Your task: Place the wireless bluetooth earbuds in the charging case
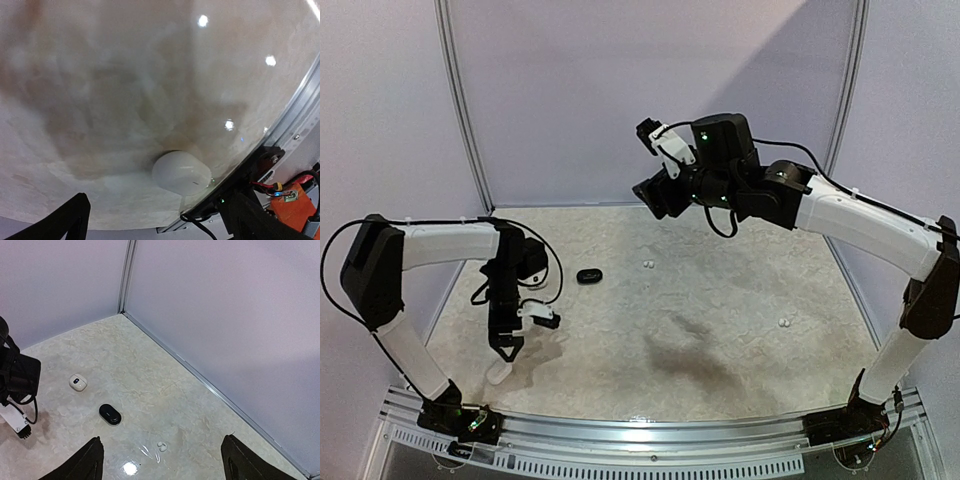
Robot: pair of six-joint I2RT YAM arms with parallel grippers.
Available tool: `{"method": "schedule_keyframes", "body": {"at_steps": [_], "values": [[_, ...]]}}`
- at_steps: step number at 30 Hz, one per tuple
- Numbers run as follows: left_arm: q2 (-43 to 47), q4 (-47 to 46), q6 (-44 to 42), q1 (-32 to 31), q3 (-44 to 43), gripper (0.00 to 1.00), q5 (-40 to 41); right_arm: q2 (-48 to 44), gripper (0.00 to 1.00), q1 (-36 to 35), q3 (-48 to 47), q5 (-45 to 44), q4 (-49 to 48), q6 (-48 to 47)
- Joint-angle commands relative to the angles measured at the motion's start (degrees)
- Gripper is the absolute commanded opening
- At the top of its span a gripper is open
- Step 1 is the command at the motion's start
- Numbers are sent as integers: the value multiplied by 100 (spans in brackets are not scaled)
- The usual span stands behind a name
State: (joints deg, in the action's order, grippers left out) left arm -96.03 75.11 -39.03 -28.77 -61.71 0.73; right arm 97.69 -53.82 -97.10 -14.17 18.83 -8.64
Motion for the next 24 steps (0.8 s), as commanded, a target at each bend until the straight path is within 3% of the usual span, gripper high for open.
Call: {"method": "schedule_keyframes", "body": {"at_steps": [1,4,12,16,18,21,24], "values": [[102,87,165,-356,475,99,306,-97,86,18,23,155,310,216],[8,-259,341,-366,729,99,447,-231,99,10,174,174,369,334],[-61,-1169,497,-418,1383,99,739,-378,99,-79,497,61,279,653],[-74,-1430,655,-435,1401,92,717,-356,99,-161,512,-56,274,675],[-125,-1529,644,-461,1476,80,849,-372,99,-189,529,-127,298,701],[-197,-1409,618,-462,1436,54,936,-404,99,-197,558,-155,308,741],[-89,-1207,560,-462,1304,36,593,-442,99,-190,594,-218,269,696]]}}
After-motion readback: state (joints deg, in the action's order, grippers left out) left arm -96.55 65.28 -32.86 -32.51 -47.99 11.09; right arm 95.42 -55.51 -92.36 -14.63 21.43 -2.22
